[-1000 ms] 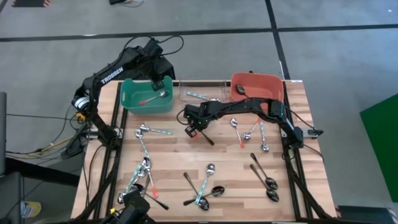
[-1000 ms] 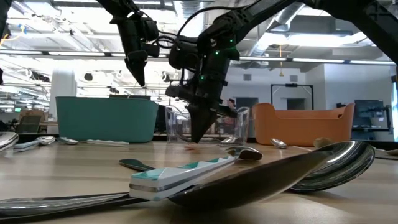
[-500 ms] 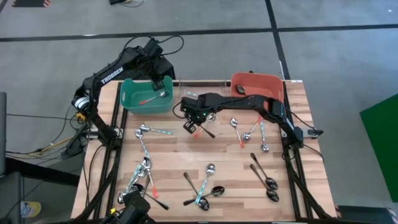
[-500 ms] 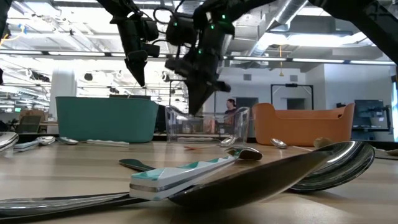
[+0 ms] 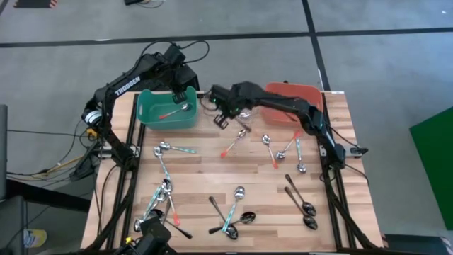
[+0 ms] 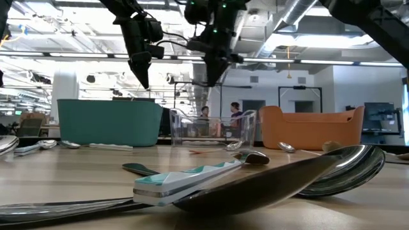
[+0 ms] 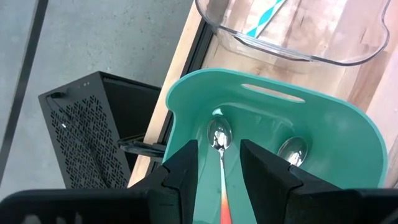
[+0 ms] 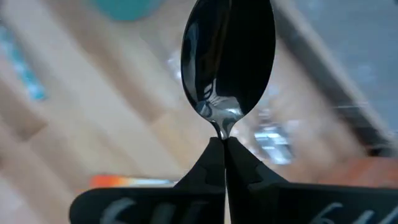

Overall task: Sort silverware by color (type)
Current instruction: Put the black spoon into the orange bin

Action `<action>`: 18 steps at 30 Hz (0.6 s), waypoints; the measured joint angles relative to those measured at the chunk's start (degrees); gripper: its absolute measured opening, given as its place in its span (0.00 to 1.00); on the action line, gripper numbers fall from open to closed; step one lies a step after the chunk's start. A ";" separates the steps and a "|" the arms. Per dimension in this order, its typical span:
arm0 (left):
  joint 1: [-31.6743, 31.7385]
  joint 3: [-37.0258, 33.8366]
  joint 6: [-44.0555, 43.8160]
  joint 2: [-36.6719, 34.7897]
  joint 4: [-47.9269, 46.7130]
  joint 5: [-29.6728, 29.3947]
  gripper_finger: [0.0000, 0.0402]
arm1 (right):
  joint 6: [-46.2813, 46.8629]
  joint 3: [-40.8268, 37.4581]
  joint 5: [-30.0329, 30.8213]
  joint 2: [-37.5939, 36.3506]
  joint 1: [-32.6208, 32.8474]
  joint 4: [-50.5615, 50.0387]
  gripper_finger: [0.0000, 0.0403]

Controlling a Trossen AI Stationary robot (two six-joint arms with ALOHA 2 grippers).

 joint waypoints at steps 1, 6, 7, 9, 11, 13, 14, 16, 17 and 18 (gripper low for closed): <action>0.00 0.00 0.00 0.00 -0.02 -0.01 0.27 | -0.34 0.74 0.87 -0.25 -0.89 -1.38 0.02; 0.00 0.00 0.07 0.00 -0.24 0.01 0.27 | -1.94 1.36 4.62 -3.95 -4.80 -4.92 0.02; 0.00 0.00 0.07 0.00 -0.24 0.01 0.27 | -2.34 1.36 5.67 -4.86 -5.46 -5.29 0.02; 0.00 0.00 0.11 0.00 -0.24 0.01 0.27 | -2.83 1.38 8.11 -6.82 -6.89 -6.15 0.02; 0.00 0.00 0.11 0.00 -0.26 0.02 0.27 | -3.22 1.36 9.38 -8.67 -8.44 -7.69 0.02; 0.00 0.00 0.10 0.00 -0.26 0.01 0.27 | -3.42 1.37 11.70 -10.31 -9.75 -8.86 0.02; 0.00 0.00 0.11 0.00 -0.26 0.01 0.27 | -3.74 1.36 12.60 -11.05 -10.39 -9.62 0.02; 0.00 0.00 0.11 0.00 -0.26 0.03 0.27 | -4.34 1.38 14.37 -12.17 -11.37 -10.70 0.02; 0.00 0.00 0.09 0.00 -0.26 0.02 0.27 | -4.49 1.38 15.06 -12.63 -11.83 -11.34 0.02; -0.01 0.00 0.09 0.00 -0.26 0.02 0.27 | -4.68 1.36 15.52 -12.94 -12.33 -12.07 0.02</action>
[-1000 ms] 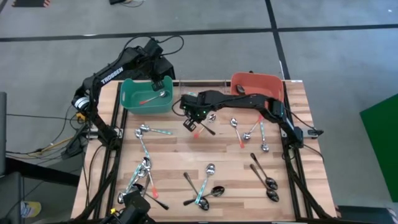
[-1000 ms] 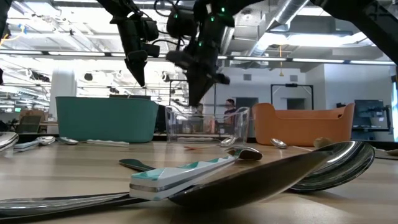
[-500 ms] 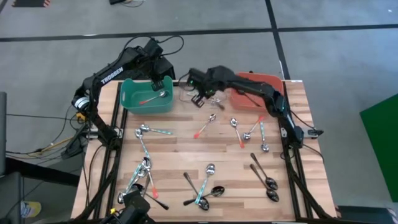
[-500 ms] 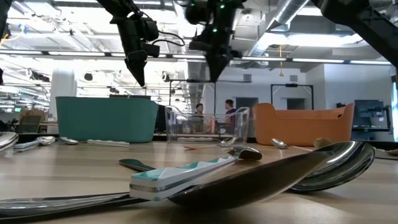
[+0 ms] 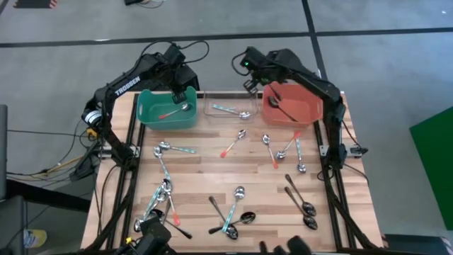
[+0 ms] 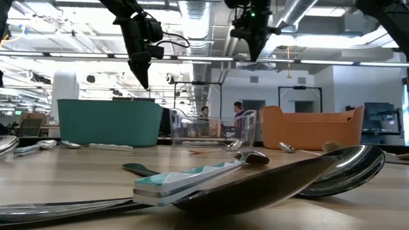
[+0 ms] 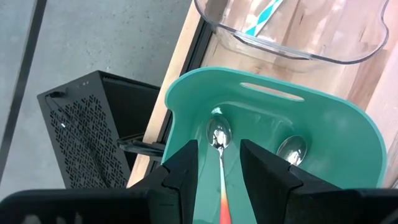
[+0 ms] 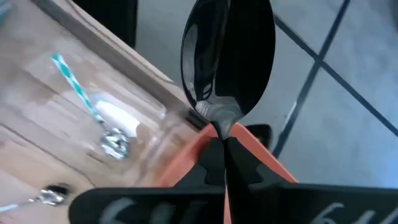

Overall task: Sort silverware by color (type)
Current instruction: Put the black spoon into the orange bin

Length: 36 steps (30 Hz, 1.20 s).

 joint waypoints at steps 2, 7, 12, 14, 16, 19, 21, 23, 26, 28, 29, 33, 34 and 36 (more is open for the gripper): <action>0.00 0.00 0.00 0.00 0.00 0.01 0.27 | -0.20 0.00 1.81 -0.21 -0.88 -1.09 0.02; 0.00 0.00 -0.24 0.00 0.00 0.01 0.27 | -1.09 -0.29 2.23 -0.21 -4.11 -2.60 0.02; 0.01 0.00 -0.83 0.00 0.00 0.01 0.27 | -2.54 -4.88 1.23 -0.76 -6.77 -1.57 0.02; 0.01 0.00 -0.83 0.00 0.02 0.01 0.27 | -2.59 -7.65 0.15 -1.79 -7.29 -0.29 0.02; 0.00 0.00 -0.83 0.00 0.00 0.01 0.27 | -2.95 -11.21 -0.26 -3.48 -8.06 0.89 0.02; 0.01 -0.02 -0.90 0.00 0.02 0.01 0.27 | -3.04 -18.29 -1.73 -7.17 -9.30 5.39 0.02; 0.01 0.00 -0.90 0.00 0.02 0.01 0.27 | -3.01 -24.56 -3.85 -10.67 -10.30 9.59 0.02; 0.01 0.00 -0.89 0.00 0.03 0.02 0.27 | -3.97 -30.71 -4.65 -14.02 -11.01 14.30 0.02; 0.01 -0.02 -0.87 0.00 0.07 0.04 0.27 | -5.86 -39.14 -4.71 -17.80 -11.35 19.16 0.02; 0.01 -0.02 -1.29 0.00 0.07 0.18 0.27 | -5.95 -44.40 -5.24 -19.39 -11.33 22.30 0.02; 0.00 -0.02 -1.52 0.00 0.07 0.34 0.27 | -6.00 -47.06 -5.99 -20.02 -11.34 24.26 0.02; 0.01 -0.02 -2.37 0.00 0.09 1.42 0.27 | -7.07 -56.45 -7.93 -21.61 -11.78 33.46 0.02; 0.01 -0.02 -2.64 0.00 0.09 1.65 0.27 | -7.27 -58.41 -7.80 -21.66 -11.82 35.49 0.02; -0.01 -0.02 -3.39 0.00 0.09 1.75 0.27 | -7.55 -61.46 -7.66 -21.42 -12.11 37.84 0.02</action>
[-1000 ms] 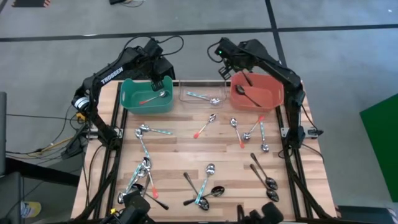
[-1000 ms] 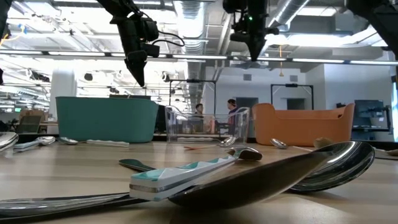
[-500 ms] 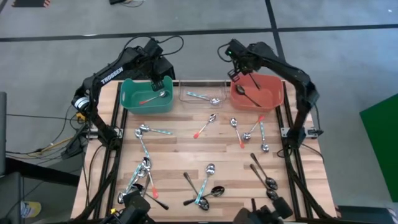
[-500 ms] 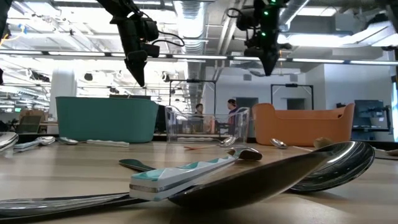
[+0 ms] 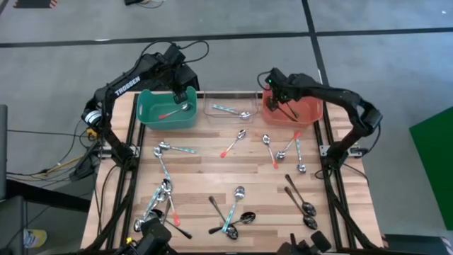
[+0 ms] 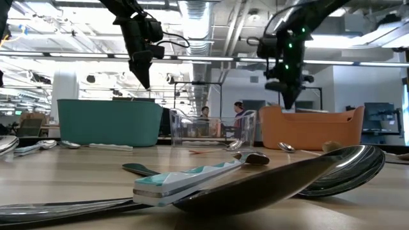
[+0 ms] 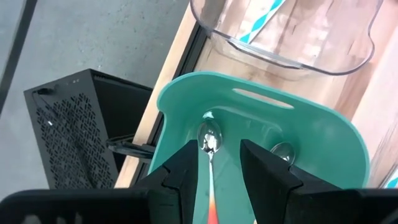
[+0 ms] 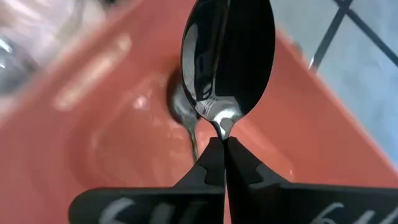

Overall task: Sort silverware by color (type)
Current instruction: Put the black spoon into the orange bin

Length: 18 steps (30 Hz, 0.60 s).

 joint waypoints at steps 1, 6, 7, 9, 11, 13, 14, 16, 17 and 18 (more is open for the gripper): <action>0.00 0.00 -0.43 0.00 0.00 0.01 0.27 | 0.00 -1.07 0.21 0.25 -0.16 0.62 0.02; 0.00 0.00 -1.97 0.00 0.02 0.01 0.27 | -1.46 -4.10 0.24 2.13 -2.22 2.03 0.03; 0.00 0.00 -2.39 0.00 0.02 0.01 0.27 | -1.60 -4.41 0.26 2.40 -2.66 2.10 0.03; -0.02 0.00 -3.22 0.00 0.16 0.01 0.27 | -1.76 -4.99 0.26 2.94 -3.50 2.01 0.04; -0.02 0.00 -3.87 0.00 0.19 0.01 0.27 | -3.14 -5.27 -0.18 3.28 -4.10 1.82 0.05; -0.02 0.00 -4.21 0.00 0.20 0.01 0.27 | -5.18 -5.31 -0.87 3.24 -4.65 1.75 0.06; -0.02 0.00 -4.45 0.00 0.20 0.02 0.27 | -5.94 -5.30 -1.07 3.19 -4.78 1.85 0.07; -0.02 0.00 -4.95 0.00 0.20 0.01 0.27 | -6.87 -5.29 -1.14 3.19 -4.83 1.66 0.09; -0.02 0.00 -5.20 0.00 0.20 -0.01 0.27 | -7.07 -5.29 -1.13 3.19 -4.92 1.43 0.10; -0.02 0.00 -5.49 0.00 0.20 0.01 0.27 | -7.18 -5.29 -1.15 3.19 -5.12 1.22 0.12</action>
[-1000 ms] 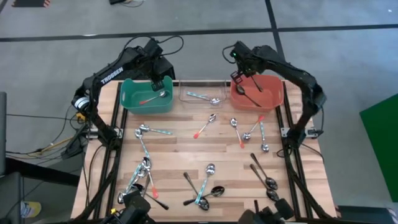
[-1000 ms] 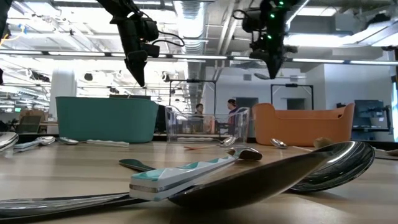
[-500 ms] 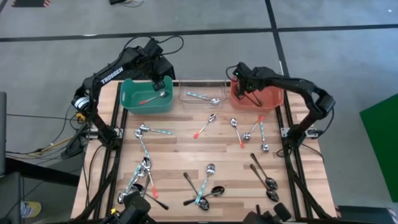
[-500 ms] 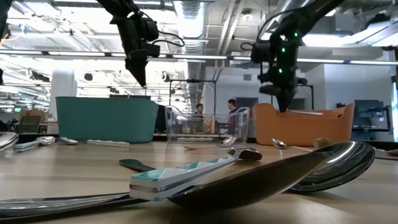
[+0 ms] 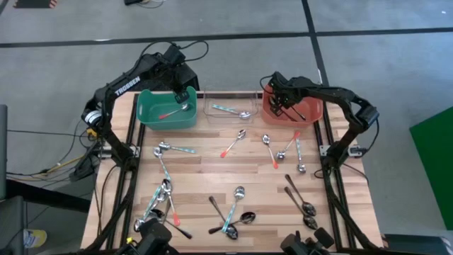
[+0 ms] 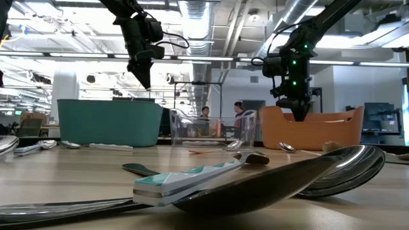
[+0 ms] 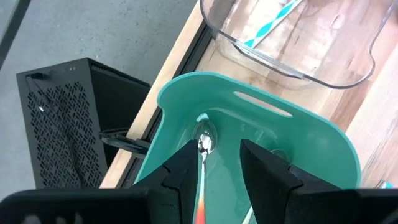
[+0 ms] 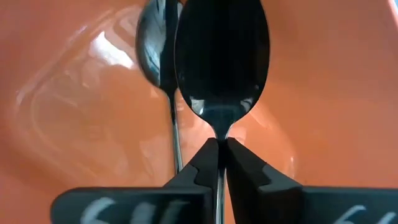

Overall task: Sort silverware by color (type)
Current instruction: Put the black spoon into the orange bin, then put the blue spoon into the transparent bin

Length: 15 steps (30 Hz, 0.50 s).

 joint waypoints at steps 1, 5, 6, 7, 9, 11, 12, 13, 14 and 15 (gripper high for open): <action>-0.01 0.00 -0.37 0.00 -0.02 -0.01 0.27 | -0.01 0.00 0.02 0.00 -0.06 -0.15 0.13; -0.02 0.00 -0.98 0.00 -0.02 -0.02 0.27 | 0.01 0.00 0.00 0.00 -0.06 -0.21 0.15; -0.02 0.00 -0.94 0.00 -0.02 -0.02 0.27 | 0.02 0.00 -0.01 0.00 -0.06 -0.21 0.16; -0.06 0.00 -0.96 0.00 -0.04 -0.03 0.27 | 0.10 0.00 -0.01 0.00 -0.06 -0.24 0.16; -0.22 0.00 -1.00 0.02 -0.17 -0.04 0.27 | 0.10 0.00 -0.03 0.00 -0.06 -0.23 0.17; -0.50 0.00 -1.08 0.01 -0.28 -0.04 0.27 | 0.12 0.00 -0.05 0.00 -0.04 -0.23 0.19; -0.69 0.00 -1.37 0.01 -0.32 -0.04 0.27 | 0.14 0.00 -0.05 0.00 -0.04 -0.23 0.20; -0.88 0.00 -1.90 0.02 -0.48 -0.04 0.27 | 0.13 0.00 -0.05 0.00 -0.04 -0.22 0.21; -1.11 0.00 -2.52 0.02 -0.76 -0.04 0.27 | 0.14 0.00 -0.05 0.00 -0.04 -0.22 0.22; -1.38 0.00 -3.13 0.02 -1.26 -0.04 0.27 | 0.16 0.00 -0.05 0.00 -0.04 -0.23 0.22</action>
